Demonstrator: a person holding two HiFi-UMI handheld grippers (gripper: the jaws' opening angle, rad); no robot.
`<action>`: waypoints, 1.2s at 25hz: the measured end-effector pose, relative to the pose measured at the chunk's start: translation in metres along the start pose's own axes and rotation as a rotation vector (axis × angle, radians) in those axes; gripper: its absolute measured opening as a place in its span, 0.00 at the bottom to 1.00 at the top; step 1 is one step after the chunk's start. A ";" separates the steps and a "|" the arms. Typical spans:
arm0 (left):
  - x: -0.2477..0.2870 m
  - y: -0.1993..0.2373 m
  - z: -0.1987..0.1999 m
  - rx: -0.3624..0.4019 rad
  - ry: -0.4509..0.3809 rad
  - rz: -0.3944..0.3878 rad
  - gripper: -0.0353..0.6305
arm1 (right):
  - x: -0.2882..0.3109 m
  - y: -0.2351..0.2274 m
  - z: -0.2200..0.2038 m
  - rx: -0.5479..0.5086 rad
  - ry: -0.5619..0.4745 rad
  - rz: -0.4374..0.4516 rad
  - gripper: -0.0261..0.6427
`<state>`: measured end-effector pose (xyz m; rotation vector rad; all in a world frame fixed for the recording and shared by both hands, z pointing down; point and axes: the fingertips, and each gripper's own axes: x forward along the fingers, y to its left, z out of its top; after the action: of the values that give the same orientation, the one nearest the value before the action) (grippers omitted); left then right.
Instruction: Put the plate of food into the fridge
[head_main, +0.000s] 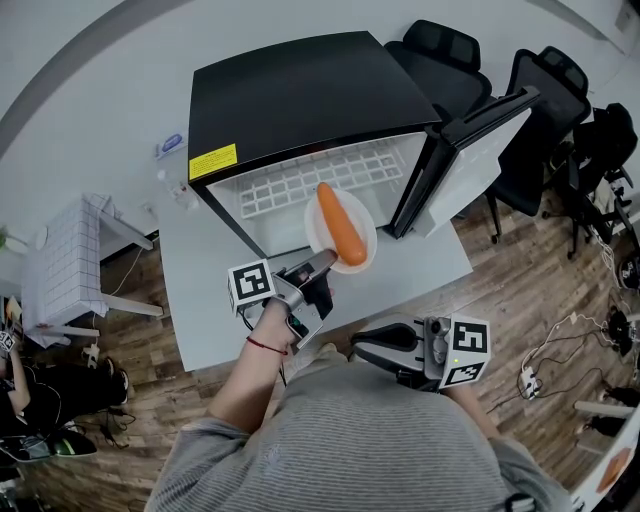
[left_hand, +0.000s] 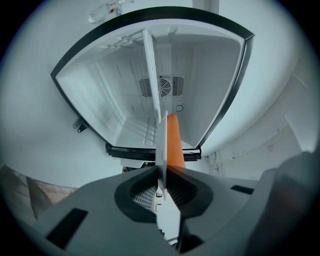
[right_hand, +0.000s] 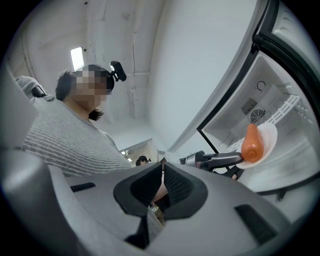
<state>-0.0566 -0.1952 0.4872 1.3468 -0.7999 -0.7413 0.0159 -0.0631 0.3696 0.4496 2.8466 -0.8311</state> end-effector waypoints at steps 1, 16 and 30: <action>0.002 -0.001 0.002 -0.006 -0.008 -0.003 0.12 | 0.000 -0.001 0.000 0.001 -0.001 -0.002 0.06; 0.017 0.004 0.039 0.010 -0.115 0.053 0.12 | -0.003 -0.010 0.003 0.011 -0.007 -0.019 0.06; 0.036 0.002 0.070 -0.038 -0.267 0.072 0.12 | -0.008 -0.022 0.008 0.018 -0.006 -0.041 0.06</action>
<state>-0.0960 -0.2633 0.4952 1.1932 -1.0351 -0.8860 0.0164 -0.0869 0.3758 0.3918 2.8544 -0.8644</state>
